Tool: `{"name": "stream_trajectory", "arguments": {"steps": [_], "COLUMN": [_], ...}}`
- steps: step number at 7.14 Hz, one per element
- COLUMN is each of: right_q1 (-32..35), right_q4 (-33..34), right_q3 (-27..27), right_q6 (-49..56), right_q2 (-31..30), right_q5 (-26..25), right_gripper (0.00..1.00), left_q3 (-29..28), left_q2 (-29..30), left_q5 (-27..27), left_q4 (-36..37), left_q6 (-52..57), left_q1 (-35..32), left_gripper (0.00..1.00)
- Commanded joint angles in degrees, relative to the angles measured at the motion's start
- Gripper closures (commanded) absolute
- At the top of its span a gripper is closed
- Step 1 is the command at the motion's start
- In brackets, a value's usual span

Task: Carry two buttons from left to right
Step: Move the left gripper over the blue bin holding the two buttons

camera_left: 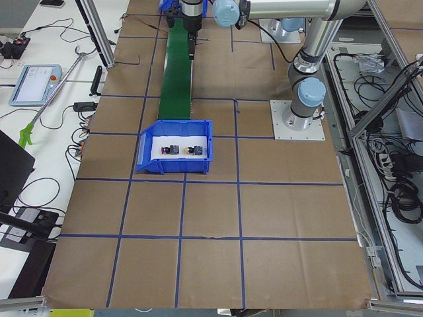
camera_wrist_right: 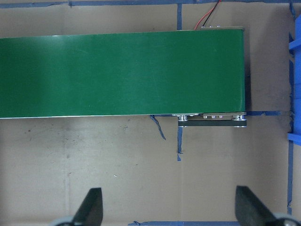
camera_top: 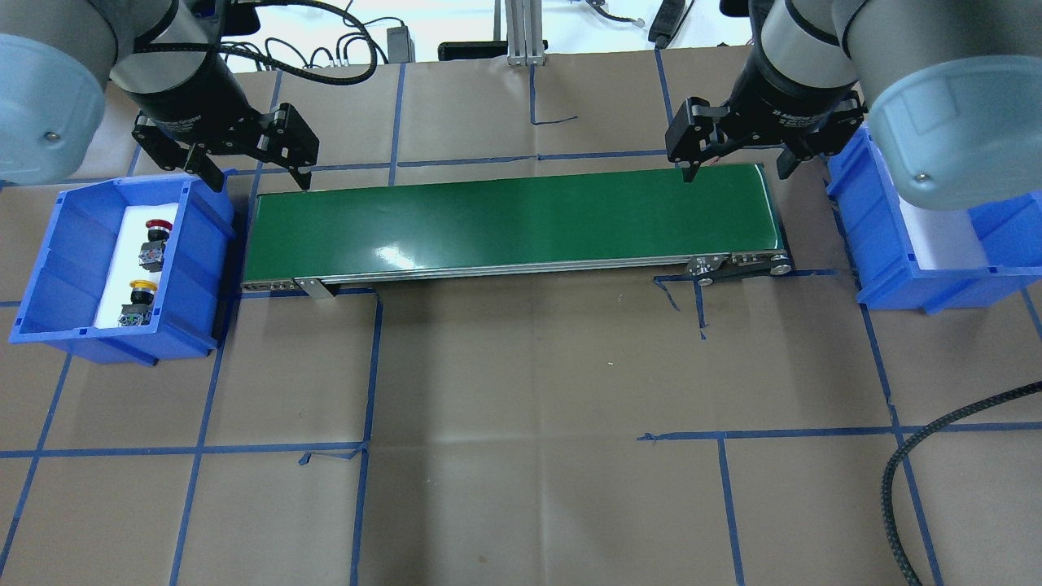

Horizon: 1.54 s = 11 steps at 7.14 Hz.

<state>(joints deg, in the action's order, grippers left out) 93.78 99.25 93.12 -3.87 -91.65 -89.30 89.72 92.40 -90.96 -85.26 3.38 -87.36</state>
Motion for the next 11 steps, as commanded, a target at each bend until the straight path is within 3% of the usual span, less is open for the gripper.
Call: {"name": "stream_trajectory", "arguments": {"steps": [1, 3, 5, 8, 11], "right_q1": [0.0, 0.0, 0.0, 0.0, 0.0], "right_q4": [-0.4, -0.7, -6.4, -5.9, -5.9], "right_q3": [-0.1, 0.1, -0.1, 0.0, 0.0], "right_q6": [0.1, -0.1, 0.1, -0.1, -0.1], "right_q2": [-0.1, 0.0, -0.2, -0.1, 0.0], "right_q5": [0.1, 0.4, 0.2, 0.3, 0.3], "right_gripper": [0.00, 0.00, 0.00, 0.00, 0.00], "left_q3": [0.0, 0.1, 0.2, 0.1, -0.3], "left_q2": [0.0, 0.0, 0.0, -0.1, -0.6], "left_q5": [0.0, -0.1, -0.1, -0.5, -1.2], "left_q4": [0.0, 0.1, 0.1, 0.5, 0.6], "left_q6": [0.1, 0.1, 0.1, 0.1, 4.4], "left_q1": [0.0, 0.0, 0.1, 0.9, 6.7], "left_gripper": [0.00, 0.00, 0.00, 0.00, 0.00]}}
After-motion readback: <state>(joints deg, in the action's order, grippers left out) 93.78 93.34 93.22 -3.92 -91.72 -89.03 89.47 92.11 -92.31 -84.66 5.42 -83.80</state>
